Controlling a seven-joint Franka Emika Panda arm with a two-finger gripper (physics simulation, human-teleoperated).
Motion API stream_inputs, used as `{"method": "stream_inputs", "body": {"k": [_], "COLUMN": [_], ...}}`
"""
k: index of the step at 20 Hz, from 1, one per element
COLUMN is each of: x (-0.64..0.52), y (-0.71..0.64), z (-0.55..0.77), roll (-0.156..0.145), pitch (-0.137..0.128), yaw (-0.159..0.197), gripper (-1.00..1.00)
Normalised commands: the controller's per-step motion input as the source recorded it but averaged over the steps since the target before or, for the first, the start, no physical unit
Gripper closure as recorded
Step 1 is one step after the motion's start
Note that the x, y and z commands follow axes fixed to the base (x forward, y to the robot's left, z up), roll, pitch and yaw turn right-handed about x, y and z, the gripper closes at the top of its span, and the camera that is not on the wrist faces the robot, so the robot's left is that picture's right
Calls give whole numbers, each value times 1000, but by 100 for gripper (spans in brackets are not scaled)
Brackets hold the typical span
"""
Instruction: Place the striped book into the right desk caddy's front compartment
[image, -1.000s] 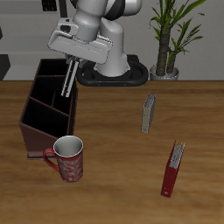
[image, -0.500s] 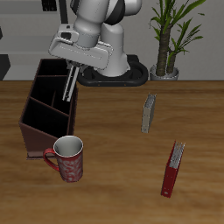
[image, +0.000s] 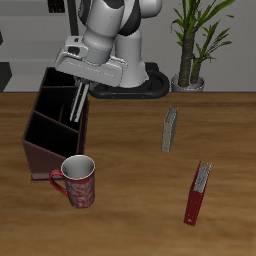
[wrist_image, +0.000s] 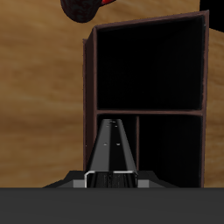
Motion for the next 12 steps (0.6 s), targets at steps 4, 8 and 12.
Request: {"method": "stream_inputs", "body": {"k": [4, 8, 12], "x": [17, 14, 36], "y": [8, -6, -8], "z": [-100, -57, -122], "roll": [-2, 2, 0], "pitch": [14, 8, 16], "yaw": [-8, -3, -7], "gripper": [100, 100, 100]}}
